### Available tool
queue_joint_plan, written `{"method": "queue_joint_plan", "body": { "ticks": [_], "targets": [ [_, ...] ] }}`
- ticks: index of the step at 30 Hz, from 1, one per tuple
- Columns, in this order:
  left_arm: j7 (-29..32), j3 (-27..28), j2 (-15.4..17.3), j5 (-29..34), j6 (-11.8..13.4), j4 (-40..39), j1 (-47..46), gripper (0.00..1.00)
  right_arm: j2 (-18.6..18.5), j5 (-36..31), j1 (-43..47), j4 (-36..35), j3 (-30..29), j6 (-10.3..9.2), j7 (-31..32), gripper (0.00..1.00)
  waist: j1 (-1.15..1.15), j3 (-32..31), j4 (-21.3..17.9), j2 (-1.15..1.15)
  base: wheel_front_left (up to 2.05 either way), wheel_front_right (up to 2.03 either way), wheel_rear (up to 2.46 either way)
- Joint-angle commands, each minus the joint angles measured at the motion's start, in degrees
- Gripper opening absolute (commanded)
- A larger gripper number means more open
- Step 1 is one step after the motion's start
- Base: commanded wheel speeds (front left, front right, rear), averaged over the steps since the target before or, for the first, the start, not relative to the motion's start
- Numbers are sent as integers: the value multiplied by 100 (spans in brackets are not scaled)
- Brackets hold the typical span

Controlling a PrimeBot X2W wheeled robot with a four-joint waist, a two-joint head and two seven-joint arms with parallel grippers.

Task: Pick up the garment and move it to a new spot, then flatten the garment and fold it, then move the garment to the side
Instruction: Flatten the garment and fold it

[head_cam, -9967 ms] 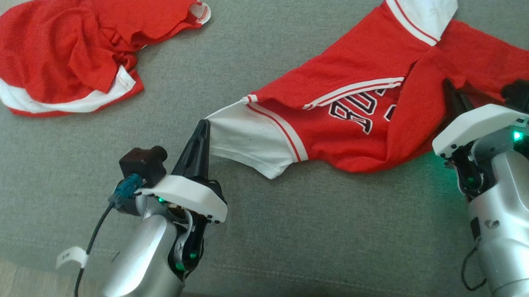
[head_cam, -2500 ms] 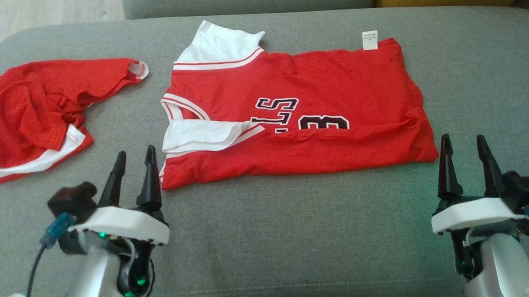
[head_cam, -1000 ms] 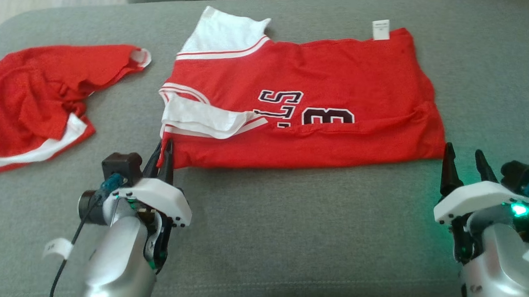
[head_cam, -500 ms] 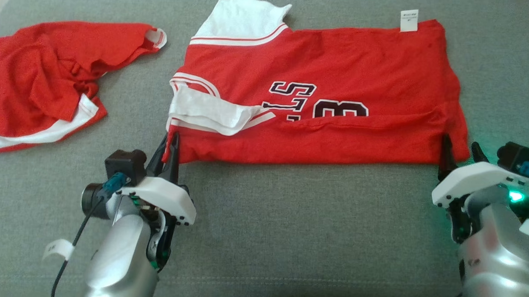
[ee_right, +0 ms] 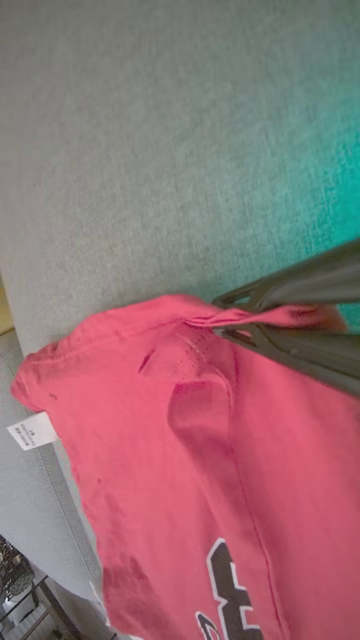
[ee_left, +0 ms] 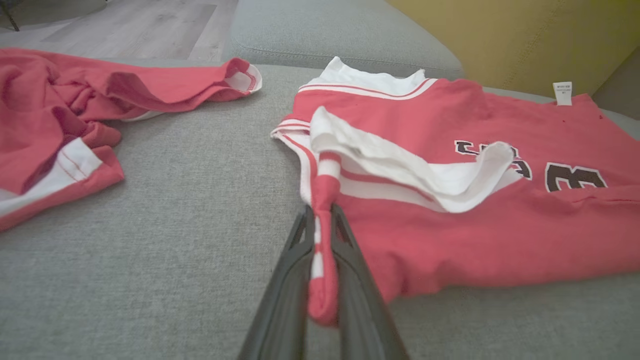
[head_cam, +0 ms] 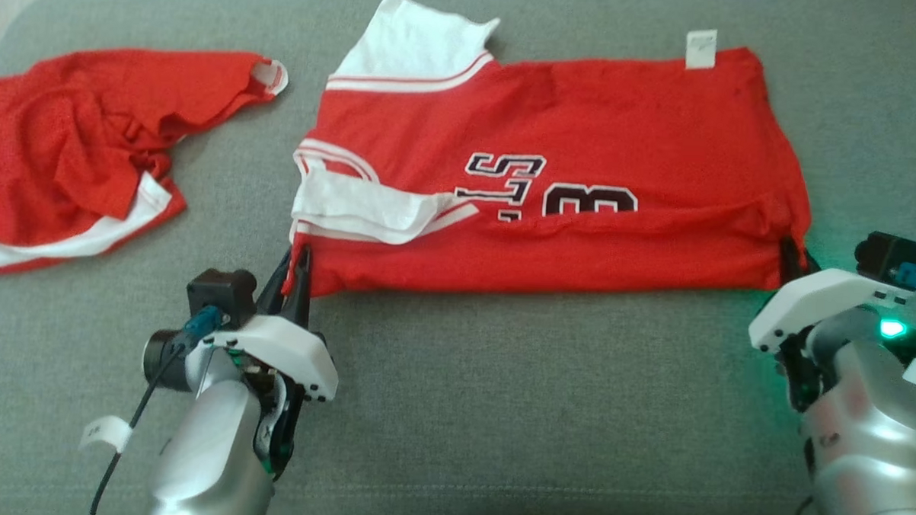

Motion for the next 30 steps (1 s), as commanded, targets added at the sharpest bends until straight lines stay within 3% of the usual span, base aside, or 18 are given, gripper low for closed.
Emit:
{"method": "queue_joint_plan", "body": {
  "ticks": [1, 12, 22, 23, 24, 25, 26, 30],
  "targets": [
    [-36, 175, 78, -4, -2, -93, -92, 0, -129, 76, -89, -135, 175, -5, 3, 0, 0, -111, -48, 0, 0, 0, 0],
    [49, 87, 128, -127, -263, 404, 274, 0, -620, 717, 472, -479, 844, -5, 815, 0, 0, -677, -200, 0, 0, 0, 0],
    [396, -107, 177, -198, -323, 198, 878, 0, -718, 1284, 1619, -1567, 923, -5, 1504, 0, 0, -824, -253, 0, 0, 0, 0],
    [416, -120, 175, -205, -311, 170, 909, 0, -712, 1285, 1706, -1696, 888, -5, 1507, 44, 0, -824, -256, 0, 0, 0, 0],
    [432, -128, 173, -211, -296, 144, 931, 9, -694, 1281, 1781, -1830, 858, -5, 1495, 100, 0, -825, -260, 0, 0, 0, 0],
    [428, -121, 171, -223, -267, 112, 946, 62, -667, 1279, 1842, -1970, 828, -5, 1465, 100, 0, -826, -264, 0, 0, 0, 0],
    [410, -101, 167, -245, -226, 77, 956, 100, -635, 1280, 1894, -2113, 808, -5, 1435, 100, 0, -829, -268, 0, 0, 0, 0],
    [272, -4, 153, -328, -92, -94, 949, 100, -538, 1171, 2023, -2693, 633, -5, 1102, 100, 0, -839, -290, 0, 0, 0, 0]
  ]
}}
